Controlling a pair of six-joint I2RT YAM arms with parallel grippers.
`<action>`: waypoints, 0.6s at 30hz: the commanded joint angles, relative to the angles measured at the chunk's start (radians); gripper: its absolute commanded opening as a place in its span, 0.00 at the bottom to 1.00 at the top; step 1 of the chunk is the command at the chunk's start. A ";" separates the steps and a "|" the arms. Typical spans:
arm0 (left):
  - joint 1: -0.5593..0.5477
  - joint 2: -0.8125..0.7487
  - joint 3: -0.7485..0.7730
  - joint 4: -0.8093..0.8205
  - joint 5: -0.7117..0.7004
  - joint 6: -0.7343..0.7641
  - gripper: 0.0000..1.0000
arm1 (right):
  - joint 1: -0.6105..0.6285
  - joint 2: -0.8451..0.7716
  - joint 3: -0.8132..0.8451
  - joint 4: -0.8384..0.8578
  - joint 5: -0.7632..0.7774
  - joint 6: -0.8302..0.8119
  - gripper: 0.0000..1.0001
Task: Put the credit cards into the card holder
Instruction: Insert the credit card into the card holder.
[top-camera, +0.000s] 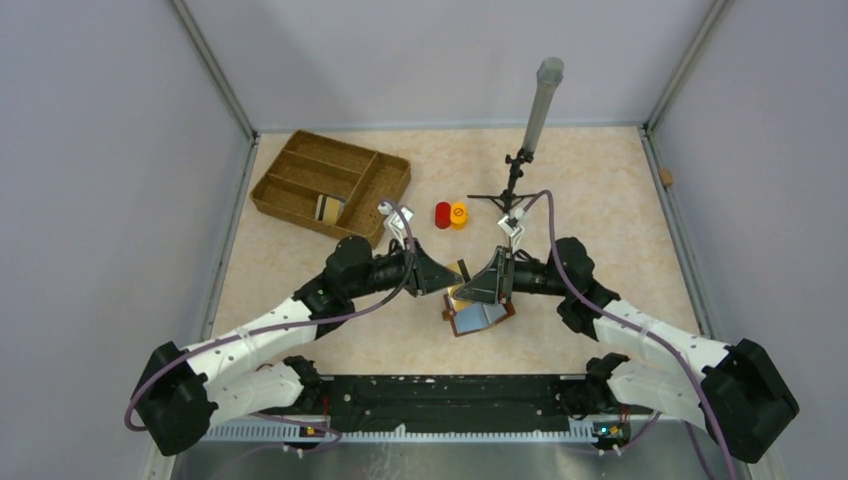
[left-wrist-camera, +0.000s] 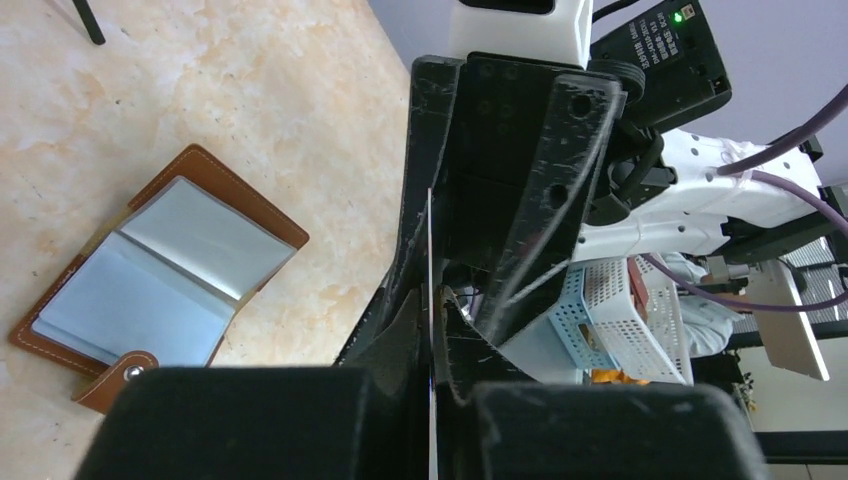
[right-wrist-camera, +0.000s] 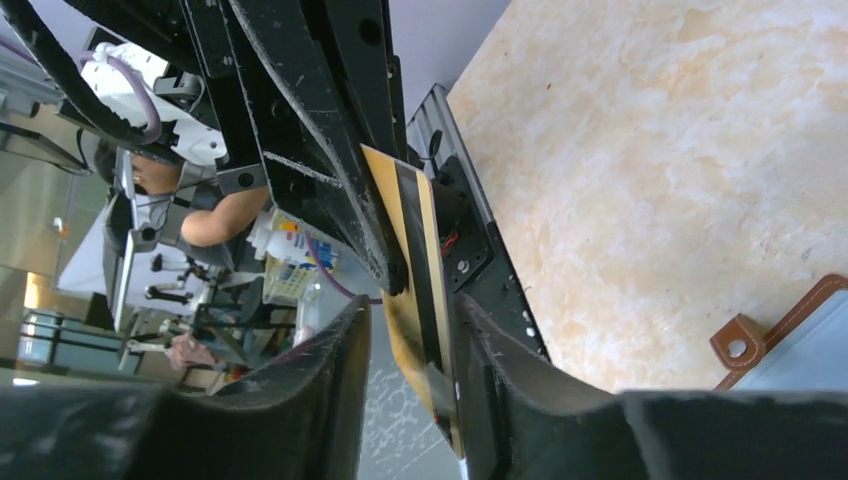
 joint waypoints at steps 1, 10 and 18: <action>0.003 -0.037 -0.032 0.089 0.004 -0.004 0.00 | -0.028 -0.056 0.013 -0.033 -0.029 -0.046 0.44; 0.003 -0.048 -0.044 0.134 0.076 -0.022 0.00 | -0.094 -0.114 0.015 -0.084 -0.099 -0.073 0.47; 0.003 -0.009 -0.044 0.176 0.106 -0.046 0.00 | -0.092 -0.081 0.004 -0.034 -0.156 -0.050 0.11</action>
